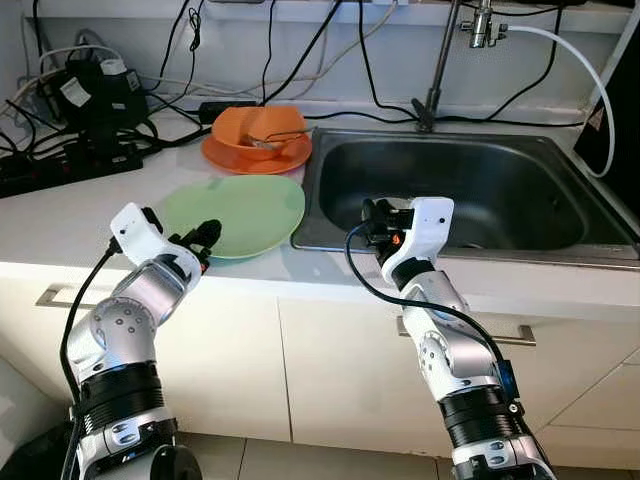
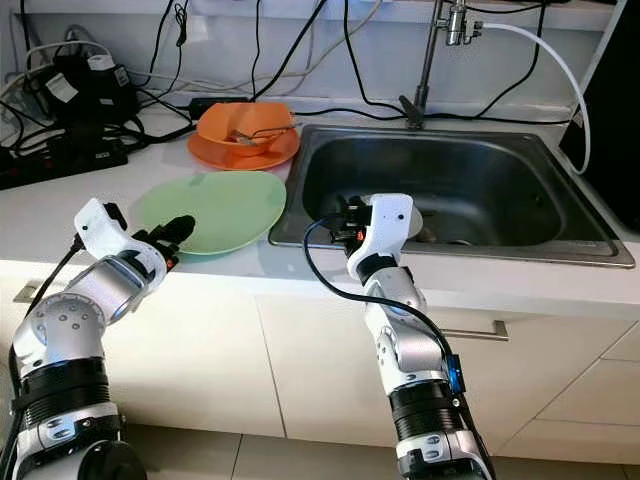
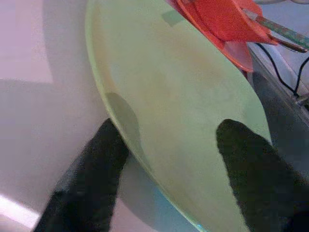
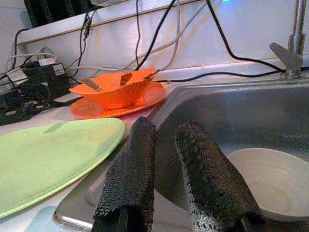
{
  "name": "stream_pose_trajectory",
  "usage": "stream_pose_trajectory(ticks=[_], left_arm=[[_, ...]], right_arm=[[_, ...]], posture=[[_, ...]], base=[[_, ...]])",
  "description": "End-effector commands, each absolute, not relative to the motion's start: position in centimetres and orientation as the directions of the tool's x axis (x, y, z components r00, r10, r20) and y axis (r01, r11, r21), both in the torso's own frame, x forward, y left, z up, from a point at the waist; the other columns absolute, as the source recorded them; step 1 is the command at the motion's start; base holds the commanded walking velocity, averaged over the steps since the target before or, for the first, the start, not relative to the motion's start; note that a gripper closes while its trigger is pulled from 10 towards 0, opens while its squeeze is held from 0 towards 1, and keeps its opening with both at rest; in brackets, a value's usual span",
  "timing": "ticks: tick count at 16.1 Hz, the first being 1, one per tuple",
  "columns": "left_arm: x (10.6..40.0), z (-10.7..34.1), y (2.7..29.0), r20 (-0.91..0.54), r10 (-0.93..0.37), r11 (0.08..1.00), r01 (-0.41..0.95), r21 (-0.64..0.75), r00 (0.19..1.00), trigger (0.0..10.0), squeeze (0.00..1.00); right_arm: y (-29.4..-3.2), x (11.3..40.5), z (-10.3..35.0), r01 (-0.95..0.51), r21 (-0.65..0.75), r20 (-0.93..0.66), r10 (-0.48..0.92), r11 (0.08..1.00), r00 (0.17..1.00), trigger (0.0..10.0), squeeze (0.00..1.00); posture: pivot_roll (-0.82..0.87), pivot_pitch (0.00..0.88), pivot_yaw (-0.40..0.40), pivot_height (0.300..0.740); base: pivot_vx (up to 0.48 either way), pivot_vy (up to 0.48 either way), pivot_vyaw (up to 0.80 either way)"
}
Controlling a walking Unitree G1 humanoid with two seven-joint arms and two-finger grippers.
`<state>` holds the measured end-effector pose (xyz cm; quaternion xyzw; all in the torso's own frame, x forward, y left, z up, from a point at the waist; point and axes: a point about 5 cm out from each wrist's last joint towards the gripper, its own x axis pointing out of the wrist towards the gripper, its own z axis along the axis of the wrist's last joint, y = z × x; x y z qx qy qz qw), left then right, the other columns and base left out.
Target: Kitchen organization
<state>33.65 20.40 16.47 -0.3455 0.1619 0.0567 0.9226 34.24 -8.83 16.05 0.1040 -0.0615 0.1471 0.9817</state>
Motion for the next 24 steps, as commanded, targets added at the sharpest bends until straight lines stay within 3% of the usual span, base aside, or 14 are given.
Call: stream_pose_trajectory(ticks=[1, 24], left_arm=[[33.06, 14.36, 20.5, -0.441, 0.001, 0.755, -0.29, -0.588, 0.897, 0.0, 0.0], [32.53, 14.75, 20.47, -0.43, 0.016, 0.746, -0.298, -0.596, 0.902, 0.0, 0.0]], right_arm=[[-8.76, 34.27, 16.46, -0.309, 0.18, 0.155, 0.283, 0.934, 0.946, 10.0, 0.0], [-8.43, 34.35, 16.3, -0.322, 0.179, 0.146, 0.299, 0.93, 0.943, 10.0, 0.0]], posture=[[0.02, 0.0, 0.023, 0.74], [0.04, 0.0, 0.012, 0.74]], base=[[0.0, 0.0, 0.0], [0.0, 0.0, 0.0]])
